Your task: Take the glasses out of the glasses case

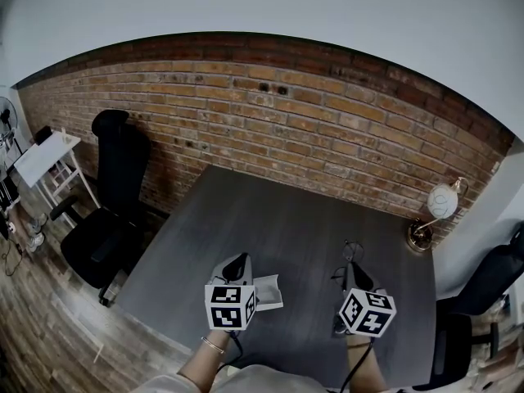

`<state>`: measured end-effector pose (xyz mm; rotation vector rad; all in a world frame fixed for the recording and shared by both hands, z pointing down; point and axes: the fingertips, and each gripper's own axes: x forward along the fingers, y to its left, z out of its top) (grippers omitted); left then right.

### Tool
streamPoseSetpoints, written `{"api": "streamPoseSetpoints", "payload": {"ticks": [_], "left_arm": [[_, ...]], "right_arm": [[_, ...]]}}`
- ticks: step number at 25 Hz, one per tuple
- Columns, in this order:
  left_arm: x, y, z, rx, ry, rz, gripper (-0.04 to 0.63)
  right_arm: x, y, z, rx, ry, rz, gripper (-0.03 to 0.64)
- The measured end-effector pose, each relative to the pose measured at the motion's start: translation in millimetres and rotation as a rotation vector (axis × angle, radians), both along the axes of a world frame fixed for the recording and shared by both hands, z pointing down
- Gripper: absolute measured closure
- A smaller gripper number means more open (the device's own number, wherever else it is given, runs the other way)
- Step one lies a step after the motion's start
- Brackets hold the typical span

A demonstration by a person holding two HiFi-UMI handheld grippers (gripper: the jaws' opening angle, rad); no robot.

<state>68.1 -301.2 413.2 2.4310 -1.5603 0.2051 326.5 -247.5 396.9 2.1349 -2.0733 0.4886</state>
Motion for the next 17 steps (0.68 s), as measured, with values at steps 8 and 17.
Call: {"api": "streamPoseSetpoints", "payload": {"ticks": [8, 17], "left_arm": [[1.6, -6.6, 0.8, 0.001, -0.005, -0.005, 0.578], [3.6, -7.7, 3.5, -0.008, -0.012, -0.01, 0.578]], "right_arm": [[0.7, -5.4, -1.9, 0.01, -0.009, -0.007, 0.578], [2.4, -7.4, -4.8, 0.019, -0.022, -0.014, 0.578]]}}
